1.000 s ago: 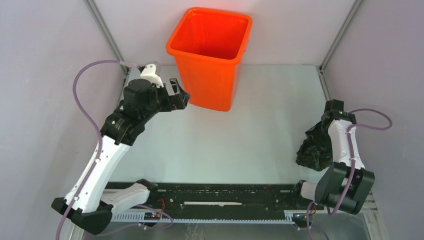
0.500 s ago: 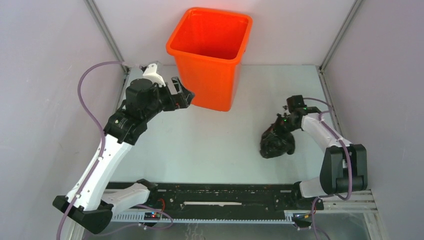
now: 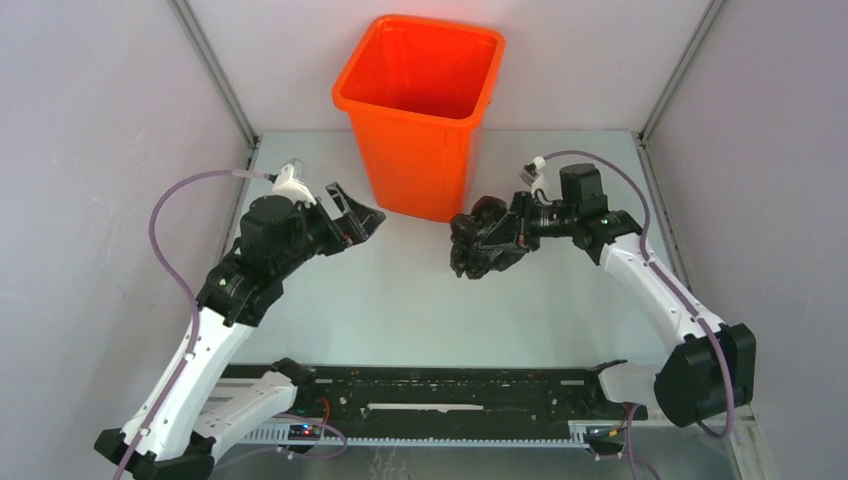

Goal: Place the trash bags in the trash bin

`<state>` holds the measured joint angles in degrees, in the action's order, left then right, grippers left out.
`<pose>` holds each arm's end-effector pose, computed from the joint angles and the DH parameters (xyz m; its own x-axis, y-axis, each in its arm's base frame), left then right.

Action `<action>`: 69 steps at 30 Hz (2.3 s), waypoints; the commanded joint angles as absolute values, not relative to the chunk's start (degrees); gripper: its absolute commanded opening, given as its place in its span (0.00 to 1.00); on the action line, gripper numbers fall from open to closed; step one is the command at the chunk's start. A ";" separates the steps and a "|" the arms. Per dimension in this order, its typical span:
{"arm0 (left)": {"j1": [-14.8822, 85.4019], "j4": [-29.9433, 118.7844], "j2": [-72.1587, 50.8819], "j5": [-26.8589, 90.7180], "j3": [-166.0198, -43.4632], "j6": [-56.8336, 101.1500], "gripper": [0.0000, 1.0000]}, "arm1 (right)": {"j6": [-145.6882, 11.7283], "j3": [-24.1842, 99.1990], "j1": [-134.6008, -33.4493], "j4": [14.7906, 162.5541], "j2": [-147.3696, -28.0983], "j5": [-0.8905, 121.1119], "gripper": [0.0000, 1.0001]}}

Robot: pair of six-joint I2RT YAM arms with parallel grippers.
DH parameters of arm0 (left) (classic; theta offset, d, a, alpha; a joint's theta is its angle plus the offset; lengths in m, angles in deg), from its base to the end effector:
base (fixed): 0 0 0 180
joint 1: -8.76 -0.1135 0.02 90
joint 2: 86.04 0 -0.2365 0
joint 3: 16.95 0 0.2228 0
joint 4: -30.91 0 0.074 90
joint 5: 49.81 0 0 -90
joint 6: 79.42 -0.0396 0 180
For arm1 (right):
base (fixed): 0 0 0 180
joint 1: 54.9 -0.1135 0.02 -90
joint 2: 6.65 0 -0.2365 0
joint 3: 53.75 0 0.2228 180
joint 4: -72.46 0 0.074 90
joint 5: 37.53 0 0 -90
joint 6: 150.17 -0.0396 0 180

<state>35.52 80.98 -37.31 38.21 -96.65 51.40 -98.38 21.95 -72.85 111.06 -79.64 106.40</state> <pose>0.1444 -0.0743 0.3687 -0.5343 -0.4622 -0.7077 0.1716 0.7605 -0.6263 0.2301 0.1082 0.2931 -0.9358 0.0797 -0.3435 -0.2871 0.3933 0.8734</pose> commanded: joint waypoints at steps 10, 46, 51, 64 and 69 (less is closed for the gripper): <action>41.23 78.90 -20.29 26.82 -97.20 56.79 1.00 | -79.62 20.39 -68.39 135.30 -84.50 87.45 0.73; 49.01 79.73 1.95 24.13 -105.12 24.82 1.00 | -81.93 31.42 -75.64 132.10 -93.59 69.16 0.69; 48.84 74.34 -1.74 20.79 -101.01 33.26 1.00 | -80.91 31.41 -75.57 125.13 -91.39 80.10 0.00; 44.64 67.00 -15.67 22.32 -90.61 50.37 0.97 | -83.33 32.95 -73.66 123.32 -84.97 94.03 0.00; 47.52 72.55 -17.83 27.72 -88.72 51.29 0.86 | -84.51 32.98 -73.59 122.83 -83.42 94.99 0.00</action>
